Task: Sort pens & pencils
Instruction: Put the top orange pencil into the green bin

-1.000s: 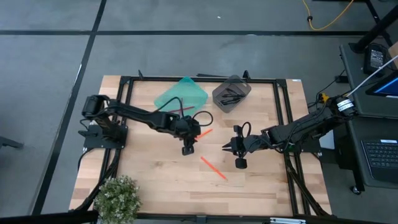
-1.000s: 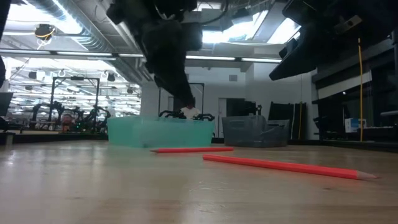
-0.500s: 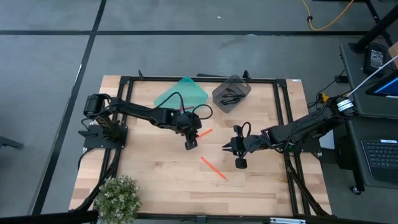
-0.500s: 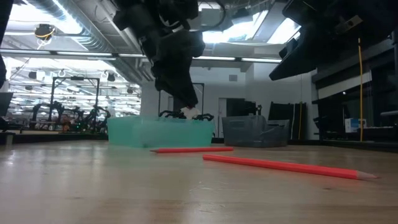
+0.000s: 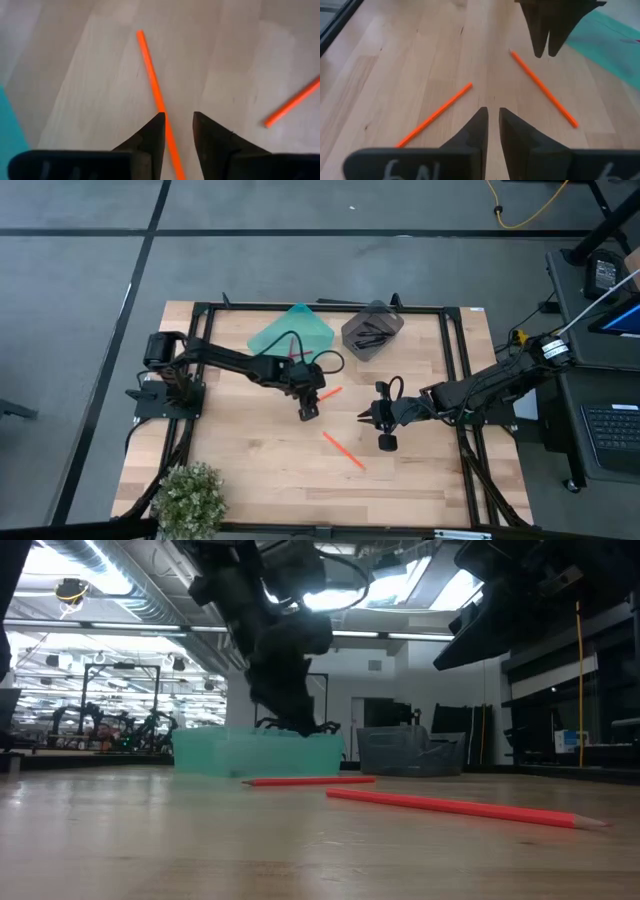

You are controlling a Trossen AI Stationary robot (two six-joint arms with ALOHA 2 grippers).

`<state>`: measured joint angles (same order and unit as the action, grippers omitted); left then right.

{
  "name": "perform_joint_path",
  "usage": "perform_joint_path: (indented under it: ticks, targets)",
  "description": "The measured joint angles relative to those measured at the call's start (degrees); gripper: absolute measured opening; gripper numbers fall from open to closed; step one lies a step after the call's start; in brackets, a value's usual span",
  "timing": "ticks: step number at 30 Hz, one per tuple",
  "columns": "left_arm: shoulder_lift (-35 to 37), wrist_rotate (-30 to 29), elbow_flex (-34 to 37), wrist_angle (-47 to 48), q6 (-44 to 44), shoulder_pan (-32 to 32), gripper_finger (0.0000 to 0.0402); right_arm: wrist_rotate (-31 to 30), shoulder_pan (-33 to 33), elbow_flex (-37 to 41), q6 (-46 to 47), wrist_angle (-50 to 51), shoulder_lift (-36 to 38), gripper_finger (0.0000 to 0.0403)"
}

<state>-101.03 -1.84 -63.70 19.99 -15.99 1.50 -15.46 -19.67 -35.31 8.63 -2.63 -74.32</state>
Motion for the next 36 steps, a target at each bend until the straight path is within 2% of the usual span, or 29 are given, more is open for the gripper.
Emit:
perform_joint_path:
  ticks: [13,21,36]
  targets:
    - [-1.78,0.45,-0.16,-0.54,-0.13,0.48,0.0093,-0.86,0.0,0.01,-0.17,0.19,0.0,0.0048]
    - [-2.67,0.45,-3.89,2.03,1.62,0.5,0.0093,-2.91,0.01,0.0,-0.34,0.13,0.0,0.0049]
    - [-11.33,0.48,-9.93,7.48,3.03,1.11,0.0093,-3.02,0.01,0.02,-0.17,0.74,0.0,0.0049]
